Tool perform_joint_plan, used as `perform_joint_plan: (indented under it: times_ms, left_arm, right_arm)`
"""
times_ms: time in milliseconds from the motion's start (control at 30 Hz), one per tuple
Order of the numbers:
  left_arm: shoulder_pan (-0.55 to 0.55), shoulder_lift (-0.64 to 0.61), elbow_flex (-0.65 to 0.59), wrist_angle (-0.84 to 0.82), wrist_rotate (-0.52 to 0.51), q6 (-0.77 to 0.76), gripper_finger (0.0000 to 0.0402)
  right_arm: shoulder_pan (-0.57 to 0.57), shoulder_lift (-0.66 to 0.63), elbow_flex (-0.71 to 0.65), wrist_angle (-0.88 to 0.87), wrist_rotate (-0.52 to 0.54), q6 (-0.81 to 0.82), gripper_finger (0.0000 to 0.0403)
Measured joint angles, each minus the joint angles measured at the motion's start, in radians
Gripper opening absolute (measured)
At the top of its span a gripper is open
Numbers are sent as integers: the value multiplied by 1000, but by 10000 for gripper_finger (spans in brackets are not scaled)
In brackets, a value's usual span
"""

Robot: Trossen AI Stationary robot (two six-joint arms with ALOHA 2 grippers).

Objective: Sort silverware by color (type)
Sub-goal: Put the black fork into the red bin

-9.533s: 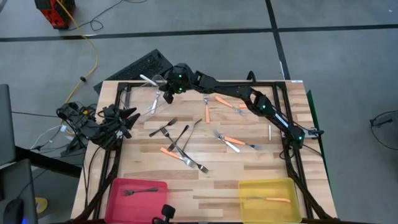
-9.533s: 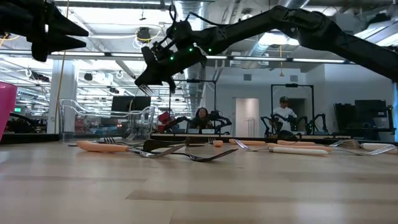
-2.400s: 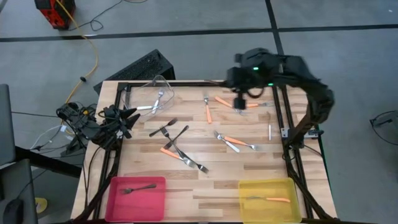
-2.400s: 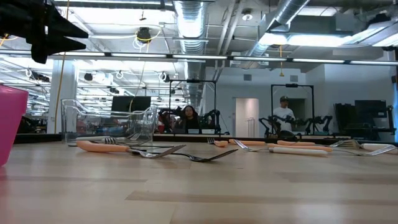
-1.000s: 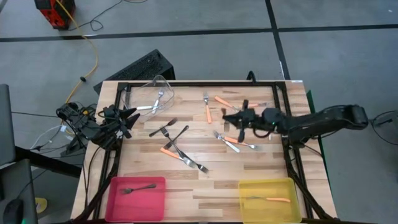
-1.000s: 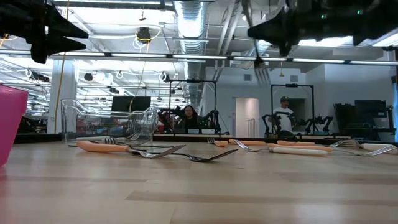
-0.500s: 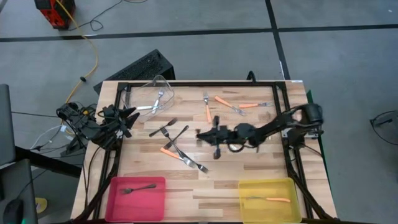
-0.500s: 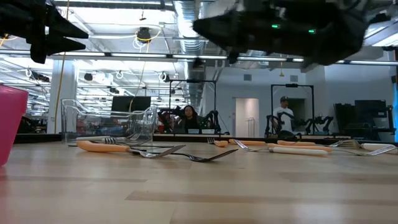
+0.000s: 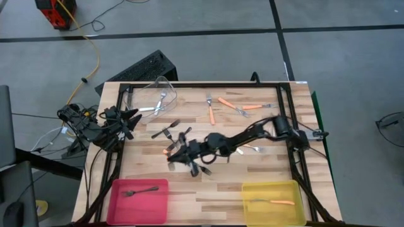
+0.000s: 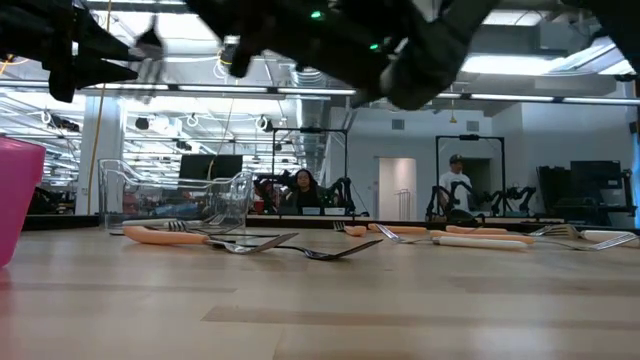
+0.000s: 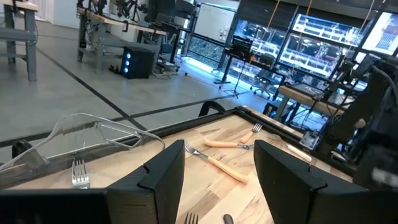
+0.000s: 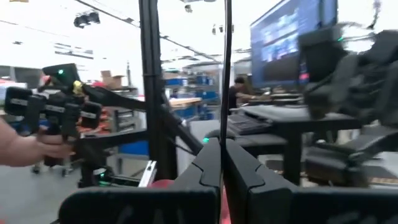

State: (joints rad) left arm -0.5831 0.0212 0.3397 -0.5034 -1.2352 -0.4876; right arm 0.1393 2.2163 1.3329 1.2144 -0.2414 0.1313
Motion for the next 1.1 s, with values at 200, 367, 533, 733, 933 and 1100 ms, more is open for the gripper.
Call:
perform_joint_plan:
  times_ms: [200,367,533,733,933,1100]
  left_arm:
    - [0,0,0,-2,0,0,178]
    - [0,0,0,-2,1,-6,178]
    - [0,0,0,-4,28,-7,178]
    - [0,0,0,-8,52,-7,178]
    - [0,0,0,-8,52,-7,178]
    - [0,0,0,-8,52,-7,178]
  right_arm:
    - [16,164,231,-31,-91,77,24]
    - [23,271,390,-38,-134,122,24]
    - [26,333,504,-122,-178,162,24]
    - [31,395,585,-209,-208,193,24]
    - [27,397,598,-299,-208,229,24]
    - [19,397,596,-298,-209,240,24]
